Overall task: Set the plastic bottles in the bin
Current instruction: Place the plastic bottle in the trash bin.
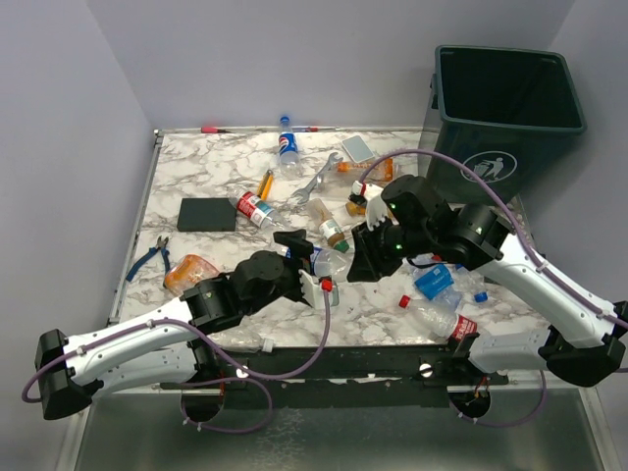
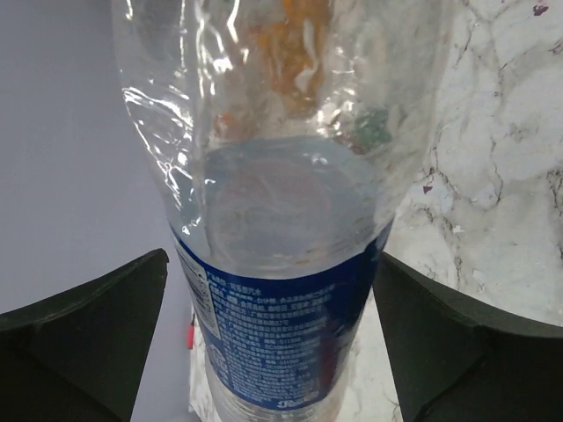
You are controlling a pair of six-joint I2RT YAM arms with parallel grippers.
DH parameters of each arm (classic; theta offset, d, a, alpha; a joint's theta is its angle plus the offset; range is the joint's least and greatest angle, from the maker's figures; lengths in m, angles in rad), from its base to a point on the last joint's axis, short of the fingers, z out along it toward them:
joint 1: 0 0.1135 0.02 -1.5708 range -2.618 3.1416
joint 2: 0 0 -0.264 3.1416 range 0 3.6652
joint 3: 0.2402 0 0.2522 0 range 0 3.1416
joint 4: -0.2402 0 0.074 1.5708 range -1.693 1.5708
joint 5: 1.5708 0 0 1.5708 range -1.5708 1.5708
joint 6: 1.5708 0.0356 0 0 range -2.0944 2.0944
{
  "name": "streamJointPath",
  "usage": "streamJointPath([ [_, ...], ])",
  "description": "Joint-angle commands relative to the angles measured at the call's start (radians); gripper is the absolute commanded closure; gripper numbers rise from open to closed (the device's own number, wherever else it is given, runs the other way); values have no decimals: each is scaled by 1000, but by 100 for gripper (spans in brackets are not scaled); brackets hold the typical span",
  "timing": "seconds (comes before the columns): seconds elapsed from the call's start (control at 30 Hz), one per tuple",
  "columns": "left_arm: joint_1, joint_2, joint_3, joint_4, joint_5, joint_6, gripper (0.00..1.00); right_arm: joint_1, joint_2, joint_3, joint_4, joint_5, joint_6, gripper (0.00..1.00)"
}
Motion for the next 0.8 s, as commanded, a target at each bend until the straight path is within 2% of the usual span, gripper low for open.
streamJointPath([
  [0.0,-6,-24,-29,109,-73,65,1,4,-16,36,-48,-74,-32,100],
  [0.1,-6,-26,-38,110,-64,69,3,4,-27,48,-40,-97,-30,100],
  [0.17,-6,-20,-40,111,-73,52,8,4,-27,68,-37,-109,-28,100],
  [0.23,-6,-20,-37,109,-74,29,17,4,-27,87,-38,-110,-25,100],
  [0.37,-6,-37,-27,110,-55,-24,48,5,-28,118,-45,-108,-26,100],
  [0.43,-6,-49,-25,110,-42,-41,54,4,-32,130,-38,-110,-22,100],
  [0.47,-6,-54,-23,110,-36,-54,55,4,-33,137,-33,-109,-23,93],
  [0.53,-6,-63,-14,110,-16,-98,59,4,-43,147,-10,-97,-24,60],
  [0.6,-6,-66,6,97,27,-184,64,4,-69,144,40,-58,-24,37],
  [0.67,-6,-63,25,84,99,-288,70,4,-129,102,142,4,-10,30],
  [0.77,-6,-36,36,95,214,-488,73,4,-263,-37,384,123,30,27],
])
